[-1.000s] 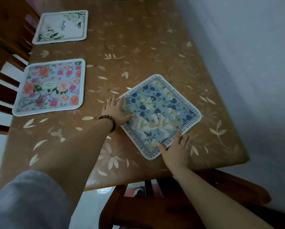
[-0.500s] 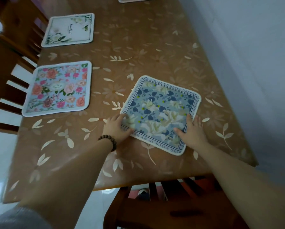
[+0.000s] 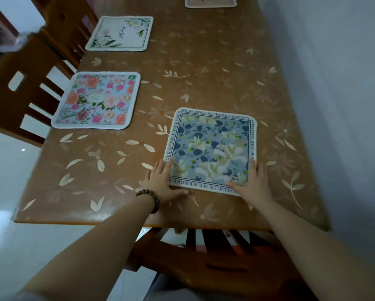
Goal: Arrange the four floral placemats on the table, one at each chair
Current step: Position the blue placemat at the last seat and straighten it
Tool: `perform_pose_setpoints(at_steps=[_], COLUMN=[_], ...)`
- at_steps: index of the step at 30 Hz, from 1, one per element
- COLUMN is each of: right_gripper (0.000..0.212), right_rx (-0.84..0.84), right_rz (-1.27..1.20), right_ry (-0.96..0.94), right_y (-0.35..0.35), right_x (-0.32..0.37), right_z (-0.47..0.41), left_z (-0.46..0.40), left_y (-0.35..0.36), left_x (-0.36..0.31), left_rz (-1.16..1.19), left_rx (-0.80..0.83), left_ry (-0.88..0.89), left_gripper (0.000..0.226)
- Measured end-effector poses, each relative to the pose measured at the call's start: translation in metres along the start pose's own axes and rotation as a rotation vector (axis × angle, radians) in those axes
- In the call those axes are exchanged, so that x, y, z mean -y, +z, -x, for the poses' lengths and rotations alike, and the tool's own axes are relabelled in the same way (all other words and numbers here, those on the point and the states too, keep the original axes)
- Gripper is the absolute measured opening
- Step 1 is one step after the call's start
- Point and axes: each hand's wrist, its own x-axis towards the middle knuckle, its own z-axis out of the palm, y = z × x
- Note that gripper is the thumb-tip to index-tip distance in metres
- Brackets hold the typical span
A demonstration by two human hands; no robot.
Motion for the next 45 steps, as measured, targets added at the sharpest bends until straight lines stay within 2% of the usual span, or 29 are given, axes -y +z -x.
perform_pose_setpoints(at_steps=[6,10,13,16,22,27,33,37,40,45], right_gripper=[0.129,0.125,0.121,0.119,0.116,0.116,0.117,0.118,0.116,0.108], right_rx=[0.062,0.118,0.139,0.114,0.072,0.099,0.114,0.036,-0.065,-0.097], right_rz=[0.01,-0.047,-0.053,-0.051,-0.047,-0.056,-0.022,0.014,0.011,-0.068], right_ry=[-0.025,-0.057,-0.075,-0.066,-0.066,-0.048,-0.051,-0.026,-0.004,0.06], right_y=[0.001,-0.009,-0.013,-0.014,-0.005,-0.009,-0.002,0.003,0.008,0.006], right_x=[-0.002,-0.009,-0.009,-0.009,-0.014,-0.012,-0.019,-0.017,-0.014,-0.018], right_z=[0.013,0.015,0.014,0.014,0.02,0.024,0.045,0.055,0.06,0.059], left_z=[0.014,0.023,0.024,0.019,0.009,0.023,0.046,0.055,0.054,0.052], left_y=[0.01,0.014,0.014,0.01,0.001,0.003,0.003,0.005,0.007,0.008], left_x=[-0.009,-0.015,-0.017,-0.013,-0.015,-0.014,-0.013,-0.022,-0.031,-0.033], left_rz=[-0.007,0.193,0.197,0.171,0.333,0.31,0.145,0.061,0.116,0.177], left_rx=[0.013,-0.05,-0.072,-0.134,-0.142,-0.079,0.029,0.016,-0.013,-0.038], left_ry=[0.017,0.015,-0.028,-0.095,-0.159,-0.199,-0.219,-0.267,-0.328,-0.375], left_gripper=[0.118,0.119,0.116,0.112,0.108,0.11,0.118,0.122,0.122,0.102])
